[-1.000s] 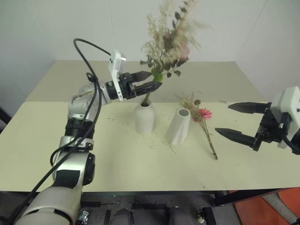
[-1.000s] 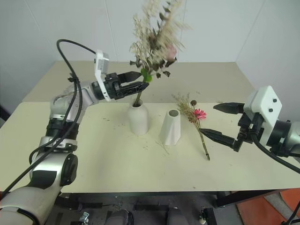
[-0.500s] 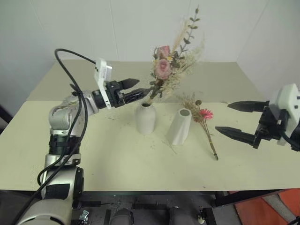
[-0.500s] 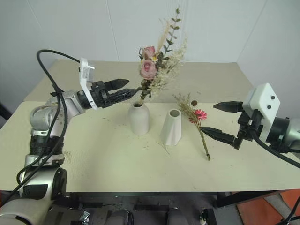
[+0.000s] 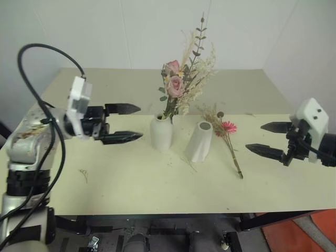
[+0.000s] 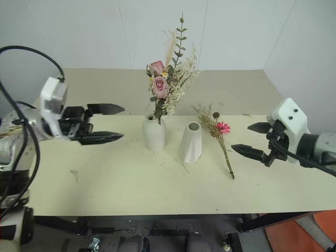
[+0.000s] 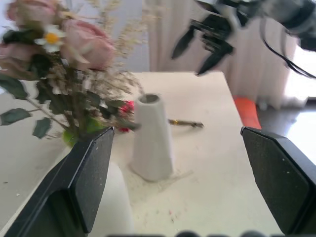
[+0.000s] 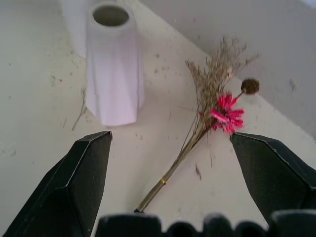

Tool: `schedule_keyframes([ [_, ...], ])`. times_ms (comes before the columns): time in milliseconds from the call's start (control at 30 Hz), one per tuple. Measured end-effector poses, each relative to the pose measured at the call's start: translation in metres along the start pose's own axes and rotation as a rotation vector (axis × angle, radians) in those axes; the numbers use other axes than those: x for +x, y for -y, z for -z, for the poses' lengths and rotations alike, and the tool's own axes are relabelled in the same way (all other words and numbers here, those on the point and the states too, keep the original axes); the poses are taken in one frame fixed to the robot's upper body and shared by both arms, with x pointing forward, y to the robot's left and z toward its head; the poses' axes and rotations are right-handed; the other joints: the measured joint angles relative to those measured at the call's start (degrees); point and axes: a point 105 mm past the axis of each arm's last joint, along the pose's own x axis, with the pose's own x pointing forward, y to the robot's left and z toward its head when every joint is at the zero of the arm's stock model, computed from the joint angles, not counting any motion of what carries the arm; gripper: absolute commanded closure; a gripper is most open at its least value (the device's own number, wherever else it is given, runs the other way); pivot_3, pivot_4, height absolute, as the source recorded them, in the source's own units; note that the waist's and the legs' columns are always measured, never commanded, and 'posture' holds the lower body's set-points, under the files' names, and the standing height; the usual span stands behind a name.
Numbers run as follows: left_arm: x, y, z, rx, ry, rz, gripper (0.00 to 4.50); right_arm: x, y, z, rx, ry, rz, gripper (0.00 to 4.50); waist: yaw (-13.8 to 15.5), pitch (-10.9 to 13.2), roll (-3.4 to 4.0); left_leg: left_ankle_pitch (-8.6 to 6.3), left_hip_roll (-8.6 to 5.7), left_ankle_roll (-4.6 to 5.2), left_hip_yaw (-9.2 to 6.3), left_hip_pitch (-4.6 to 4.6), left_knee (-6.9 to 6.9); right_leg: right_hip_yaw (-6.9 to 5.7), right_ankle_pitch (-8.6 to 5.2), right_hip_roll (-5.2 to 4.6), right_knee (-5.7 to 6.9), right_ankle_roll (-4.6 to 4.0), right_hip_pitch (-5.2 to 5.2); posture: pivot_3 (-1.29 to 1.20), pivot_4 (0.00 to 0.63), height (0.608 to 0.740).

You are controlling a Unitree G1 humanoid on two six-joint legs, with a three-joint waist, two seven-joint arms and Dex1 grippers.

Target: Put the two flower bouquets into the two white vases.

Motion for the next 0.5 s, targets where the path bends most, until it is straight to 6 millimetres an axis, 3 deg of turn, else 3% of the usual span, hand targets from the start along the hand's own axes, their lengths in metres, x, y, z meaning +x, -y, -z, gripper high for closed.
schedule_keyframes([
  [233, 0.006, 0.010, -0.002, 0.042, -0.004, 0.090, 0.02, 0.030, 0.006, 0.010, 0.208, -0.197, -0.050, 0.00, 0.04, 0.00, 0.00, 0.00, 0.02, 0.01, -0.01, -0.09, 0.00, -0.01, 0.00, 0.01, -0.05, -0.01, -0.07, 0.00, 0.150, 0.740],
  [500, 0.009, 0.013, -0.003, 0.055, 0.000, 0.102, 0.02, 0.076, 0.007, 0.046, 0.356, -0.447, -0.064, 0.00, -0.19, 0.00, 0.01, 0.00, 0.02, 0.01, 0.00, -0.15, 0.00, 0.00, 0.00, 0.02, -0.01, -0.01, -0.16, 0.00, 0.150, 0.740],
])
